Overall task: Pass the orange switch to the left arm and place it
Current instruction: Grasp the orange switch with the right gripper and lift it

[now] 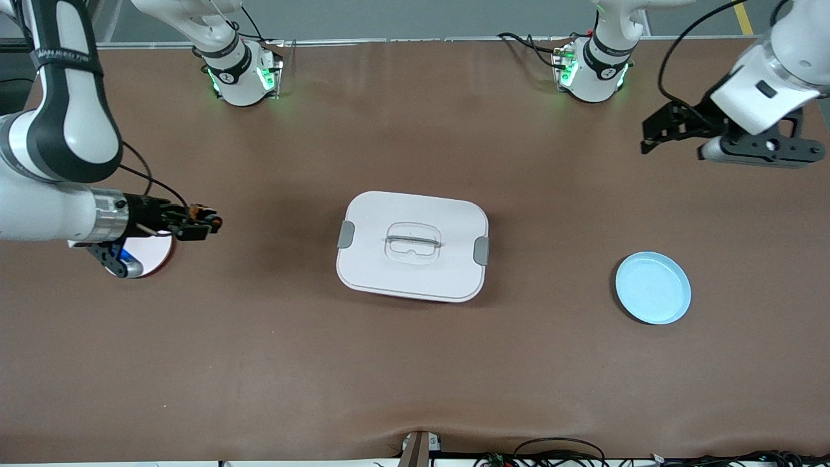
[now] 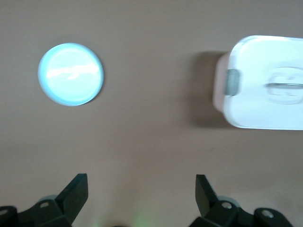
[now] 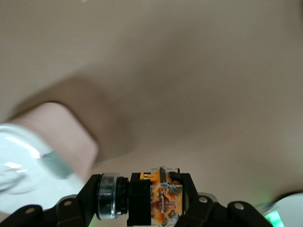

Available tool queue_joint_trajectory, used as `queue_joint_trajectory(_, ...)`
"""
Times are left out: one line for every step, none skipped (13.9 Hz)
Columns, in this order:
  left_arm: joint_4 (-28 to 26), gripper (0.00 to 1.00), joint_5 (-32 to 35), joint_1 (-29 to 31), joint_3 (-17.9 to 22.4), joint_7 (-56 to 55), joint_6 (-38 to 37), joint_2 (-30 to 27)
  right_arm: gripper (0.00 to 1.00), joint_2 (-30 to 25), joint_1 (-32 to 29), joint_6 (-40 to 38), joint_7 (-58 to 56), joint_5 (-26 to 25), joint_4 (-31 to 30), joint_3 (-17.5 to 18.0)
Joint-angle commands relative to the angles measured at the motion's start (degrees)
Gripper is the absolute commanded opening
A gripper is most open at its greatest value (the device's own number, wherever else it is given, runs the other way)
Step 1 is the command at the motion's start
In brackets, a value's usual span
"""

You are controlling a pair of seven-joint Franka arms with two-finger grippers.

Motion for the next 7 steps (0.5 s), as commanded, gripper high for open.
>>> queue_joint_trajectory(0.25, 1.00, -4.70, 0.16, -1.99, 0.70, 2.50, -0.37, 0.00, 0.26, 5.69, -1.26, 12.57, 2.70, 5.34, -0.64)
queue_joint_trajectory(0.25, 1.00, -6.63, 0.16, -2.95, 0.61, 3.82, -0.37, 0.00, 0.35, 7.36, -1.35, 16.88, 4.01, 7.19, -0.64)
queue_joint_trajectory(0.25, 1.00, -8.83, 0.07, -3.66, 0.43, 5.23, -0.20, 0.00, 0.44, 8.51, -1.35, 20.84, 5.77, 8.94, -0.64)
queue_joint_trajectory(0.25, 1.00, -11.20, -0.01, -4.54, -0.09, 6.72, 0.06, 0.00, 0.61, 9.83, -1.09, 24.53, 7.26, 10.35, -0.64)
queue_joint_trajectory(0.25, 1.00, -13.57, -0.10, -5.33, -0.18, 8.13, 0.50, 0.00, 1.14, 11.49, -0.65, 28.22, 8.32, 11.59, -0.64)
queue_joint_trajectory(0.25, 1.00, -15.34, -0.10, -6.21, -0.18, 9.53, 1.29, 0.00, 1.84, 13.08, -0.47, 31.83, 8.60, 12.73, -0.64)
queue_joint_trajectory(0.25, 1.00, -17.09, -0.10, -7.35, -0.18, 11.29, 1.91, 0.00, 2.37, 14.40, 0.66, 35.17, 8.77, 13.61, -0.73)
